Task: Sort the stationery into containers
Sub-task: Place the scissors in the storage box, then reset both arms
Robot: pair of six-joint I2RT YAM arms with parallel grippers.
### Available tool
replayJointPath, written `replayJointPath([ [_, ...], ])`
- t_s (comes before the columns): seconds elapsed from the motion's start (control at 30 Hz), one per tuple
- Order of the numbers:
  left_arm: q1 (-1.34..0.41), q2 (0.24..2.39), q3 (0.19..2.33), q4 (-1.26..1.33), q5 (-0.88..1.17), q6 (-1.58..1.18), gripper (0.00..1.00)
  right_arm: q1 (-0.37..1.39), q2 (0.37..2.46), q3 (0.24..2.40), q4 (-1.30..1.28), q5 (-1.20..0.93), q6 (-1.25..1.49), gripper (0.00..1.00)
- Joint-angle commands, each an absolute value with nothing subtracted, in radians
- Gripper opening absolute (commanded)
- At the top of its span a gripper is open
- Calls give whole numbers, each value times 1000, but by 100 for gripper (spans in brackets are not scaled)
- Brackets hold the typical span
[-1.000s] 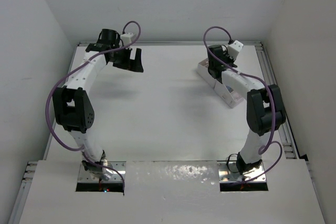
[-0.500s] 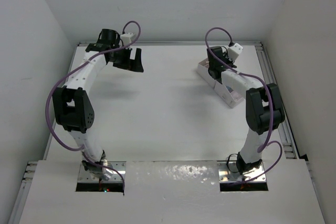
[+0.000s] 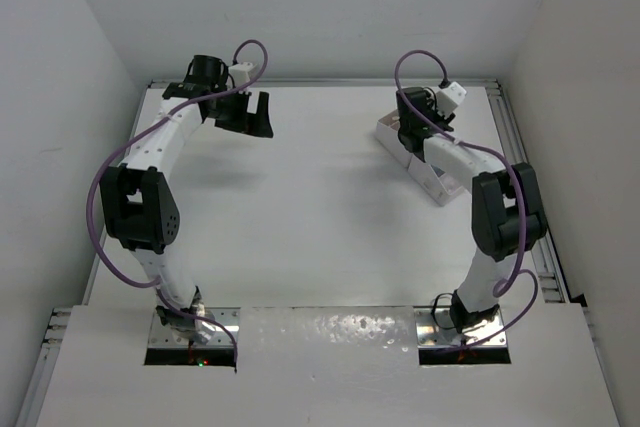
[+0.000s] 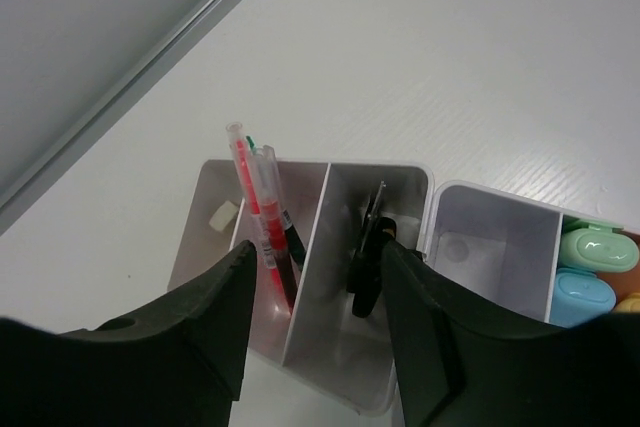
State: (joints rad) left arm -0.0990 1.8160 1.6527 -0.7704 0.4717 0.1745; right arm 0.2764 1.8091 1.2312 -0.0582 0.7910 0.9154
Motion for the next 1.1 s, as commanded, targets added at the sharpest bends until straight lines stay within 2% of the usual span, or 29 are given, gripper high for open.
replayJointPath([
  [0.0,-87,1807,1669,-746,488,166,100,268,1763,1207,-97,811,894,53],
  [0.33,-84,1798,1681,-747,480,170,100,316,1608,1227,-8,746,683,64],
  [0.43,-81,1792,1683,-746,476,170,100,316,1537,1238,-30,648,643,72],
  [0.47,-80,1792,1686,-747,471,170,100,307,1517,1249,-53,612,618,80],
  [0.6,-64,1775,1689,-758,442,181,100,265,1395,1281,-268,406,611,99],
  [0.67,-49,1761,1680,-767,414,189,100,221,1336,1250,-392,303,614,99],
  [0.77,-26,1732,1632,-776,362,201,100,160,1188,1134,-526,265,659,99],
  [0.9,0,1694,1525,-792,289,233,100,94,944,878,-652,385,735,99],
  [1.07,32,1625,1411,-801,216,256,100,77,723,712,-695,440,775,99],
])
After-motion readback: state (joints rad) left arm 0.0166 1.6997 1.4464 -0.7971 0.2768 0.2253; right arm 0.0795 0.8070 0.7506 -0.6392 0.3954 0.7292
